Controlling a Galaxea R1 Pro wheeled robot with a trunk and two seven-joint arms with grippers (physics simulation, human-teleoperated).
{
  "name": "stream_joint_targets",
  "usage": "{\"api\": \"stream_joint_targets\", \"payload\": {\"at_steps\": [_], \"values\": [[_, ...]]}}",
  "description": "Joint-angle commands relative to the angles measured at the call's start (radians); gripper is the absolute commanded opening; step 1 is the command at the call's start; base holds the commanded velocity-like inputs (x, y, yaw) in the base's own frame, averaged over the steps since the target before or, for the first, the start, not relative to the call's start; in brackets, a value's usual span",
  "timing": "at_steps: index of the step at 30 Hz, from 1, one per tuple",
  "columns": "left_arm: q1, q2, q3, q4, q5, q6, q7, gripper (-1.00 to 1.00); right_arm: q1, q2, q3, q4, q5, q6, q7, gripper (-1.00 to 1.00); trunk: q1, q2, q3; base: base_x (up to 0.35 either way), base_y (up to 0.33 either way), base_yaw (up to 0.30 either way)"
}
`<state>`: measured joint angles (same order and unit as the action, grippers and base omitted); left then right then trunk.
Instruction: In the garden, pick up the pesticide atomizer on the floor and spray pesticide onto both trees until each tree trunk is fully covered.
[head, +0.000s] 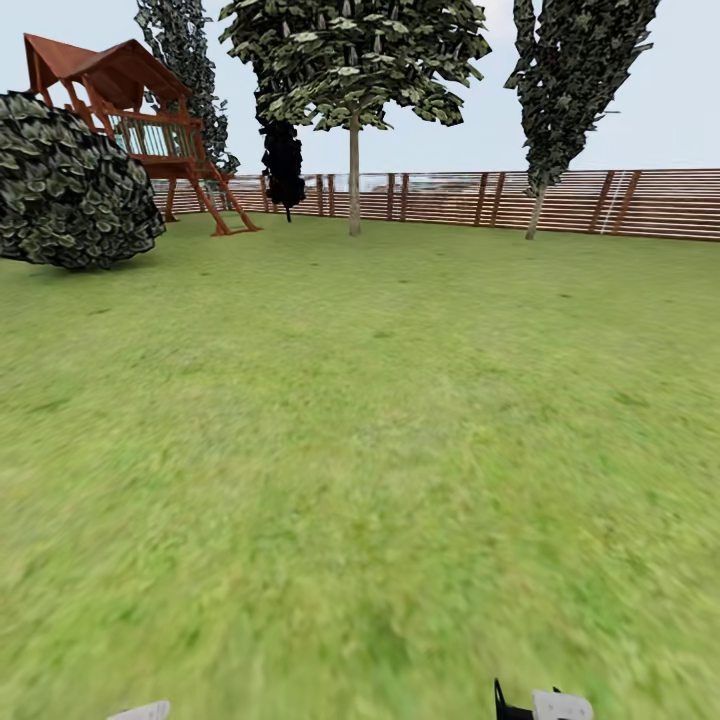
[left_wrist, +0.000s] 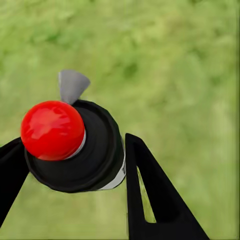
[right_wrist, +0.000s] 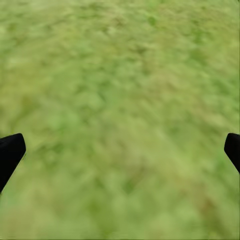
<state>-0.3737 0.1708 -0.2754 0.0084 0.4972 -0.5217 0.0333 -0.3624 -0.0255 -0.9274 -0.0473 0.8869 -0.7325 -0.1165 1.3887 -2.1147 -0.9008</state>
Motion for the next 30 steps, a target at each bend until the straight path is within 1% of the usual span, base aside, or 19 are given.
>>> {"api": "stream_joint_targets", "payload": {"at_steps": [1, 5, 8, 10, 12, 30], "values": [[-0.001, -0.001, -0.008, 0.001, 0.004, -0.003, 0.003, -1.0, 0.0, 0.0, -0.003, 0.001, 0.011, -0.002, -0.009, 1.0, 0.0, 0.0, -0.001, 0.338, 0.0, 0.0], [-0.001, -0.003, -0.008, 0.001, 0.003, -0.003, 0.003, -1.0, -0.001, 0.003, -0.003, 0.009, 0.01, -0.001, -0.01, 1.0, 0.0, 0.0, -0.001, 0.338, 0.0, 0.0], [-0.001, -0.003, -0.008, 0.001, 0.004, -0.003, 0.003, -1.0, 0.008, 0.015, -0.002, 0.019, 0.01, 0.0, -0.011, 1.0, 0.0, 0.0, -0.001, 0.338, 0.0, 0.0], [-0.001, -0.002, -0.008, 0.001, 0.003, -0.004, 0.003, -1.0, 0.028, 0.024, -0.003, 0.02, 0.01, 0.001, -0.01, 1.0, 0.0, 0.0, -0.001, 0.338, 0.0, 0.0], [-0.001, -0.003, -0.008, 0.001, 0.003, -0.004, 0.003, -1.0, 0.034, 0.026, -0.004, 0.02, 0.01, 0.0, -0.009, 1.0, 0.0, 0.0, -0.001, 0.338, 0.0, 0.0], [-0.001, 0.0, -0.008, -0.001, 0.005, -0.004, 0.003, -1.0, 0.039, 0.027, -0.004, 0.02, 0.01, -0.001, -0.01, 1.0, 0.0, 0.0, -0.001, 0.338, 0.0, 0.0]]}}
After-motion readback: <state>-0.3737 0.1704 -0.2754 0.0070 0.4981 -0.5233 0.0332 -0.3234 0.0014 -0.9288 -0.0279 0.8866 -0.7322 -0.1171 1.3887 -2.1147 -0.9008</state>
